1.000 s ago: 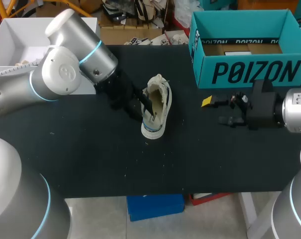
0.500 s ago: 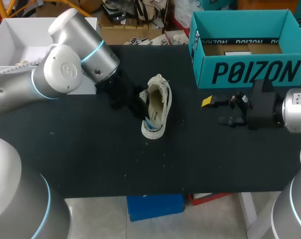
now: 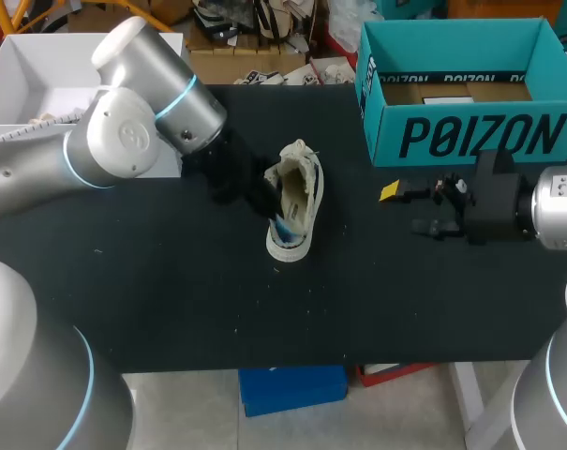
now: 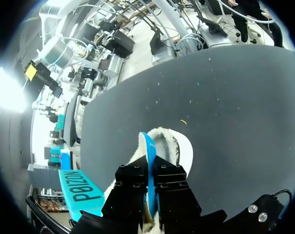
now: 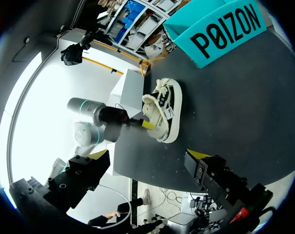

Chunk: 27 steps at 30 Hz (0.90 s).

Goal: Take the shoe out of the shoebox, open the shoe tongue, remove and reinsert the insole, then place the shoe into the shoebox

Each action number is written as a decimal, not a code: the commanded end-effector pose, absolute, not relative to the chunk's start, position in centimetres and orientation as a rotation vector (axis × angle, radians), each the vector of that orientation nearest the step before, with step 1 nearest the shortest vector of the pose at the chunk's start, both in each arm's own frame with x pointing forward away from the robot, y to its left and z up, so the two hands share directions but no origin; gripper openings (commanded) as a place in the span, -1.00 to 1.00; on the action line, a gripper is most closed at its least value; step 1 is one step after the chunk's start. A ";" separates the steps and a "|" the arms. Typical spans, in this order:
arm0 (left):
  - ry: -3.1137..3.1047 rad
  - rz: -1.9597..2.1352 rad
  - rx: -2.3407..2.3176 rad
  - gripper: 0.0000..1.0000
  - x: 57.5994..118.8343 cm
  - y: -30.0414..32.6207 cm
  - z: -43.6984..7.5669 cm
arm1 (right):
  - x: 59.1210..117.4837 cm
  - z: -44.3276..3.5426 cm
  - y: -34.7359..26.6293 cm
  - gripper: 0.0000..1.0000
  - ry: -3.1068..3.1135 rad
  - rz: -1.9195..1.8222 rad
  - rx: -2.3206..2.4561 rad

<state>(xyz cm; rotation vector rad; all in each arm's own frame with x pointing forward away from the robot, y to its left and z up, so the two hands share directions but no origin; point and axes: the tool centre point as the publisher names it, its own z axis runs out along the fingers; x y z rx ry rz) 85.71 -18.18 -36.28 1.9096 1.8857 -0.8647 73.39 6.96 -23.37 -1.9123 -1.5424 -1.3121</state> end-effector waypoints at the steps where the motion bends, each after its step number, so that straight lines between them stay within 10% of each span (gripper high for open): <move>1: 1.893 -0.851 1.904 -1.00 86.2 -18.7 -36.7 | 73.4 -23.4 7.1 1.00 -1.542 -1.311 -1.916; 27: 1.969 -0.773 1.919 -1.00 87.6 -19.4 -38.1 | 73.4 -23.4 7.1 1.00 -1.542 -1.311 -1.916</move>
